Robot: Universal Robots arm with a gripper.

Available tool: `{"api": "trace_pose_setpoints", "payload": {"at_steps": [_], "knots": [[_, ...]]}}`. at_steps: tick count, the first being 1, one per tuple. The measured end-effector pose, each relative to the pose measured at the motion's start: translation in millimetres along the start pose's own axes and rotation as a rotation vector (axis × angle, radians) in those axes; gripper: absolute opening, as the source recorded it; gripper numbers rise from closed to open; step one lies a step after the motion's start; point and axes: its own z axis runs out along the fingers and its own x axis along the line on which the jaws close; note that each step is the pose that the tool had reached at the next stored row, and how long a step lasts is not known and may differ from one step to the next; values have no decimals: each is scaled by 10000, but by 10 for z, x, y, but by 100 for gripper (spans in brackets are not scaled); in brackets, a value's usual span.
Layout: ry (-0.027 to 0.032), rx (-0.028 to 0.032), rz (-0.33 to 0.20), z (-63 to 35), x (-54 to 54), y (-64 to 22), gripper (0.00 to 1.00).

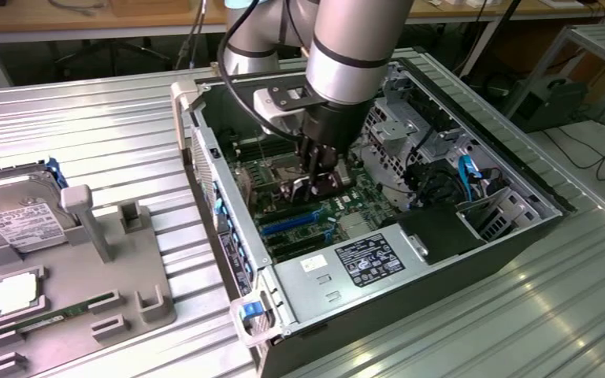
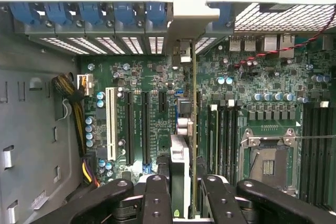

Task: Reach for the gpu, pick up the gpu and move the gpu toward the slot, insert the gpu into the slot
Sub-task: 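Insert the gpu into the slot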

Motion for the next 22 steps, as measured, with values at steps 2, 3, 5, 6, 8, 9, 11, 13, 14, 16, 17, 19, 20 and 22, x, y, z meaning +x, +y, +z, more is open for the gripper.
{"api": "trace_pose_setpoints", "payload": {"at_steps": [2,3,5,6,8,9,11,13,14,16,17,19,20,22], "knots": [[0,-1,0,38,2,0,28],[2,-10,0,56,6,0,28],[1,-14,0,76,11,0,28],[1,-15,1,99,12,0,28],[-1,-15,0,145,14,-3,28],[-1,-15,-1,163,15,-7,28],[1,-15,1,203,16,-9,28],[1,-19,1,233,17,-10,28],[0,-24,1,248,17,-10,28],[1,-38,1,260,18,-9,28],[3,-48,1,263,18,-7,28],[2,-57,1,267,21,-5,28],[1,-60,2,271,24,-5,28],[0,-67,3,286,26,-5,28]]}}
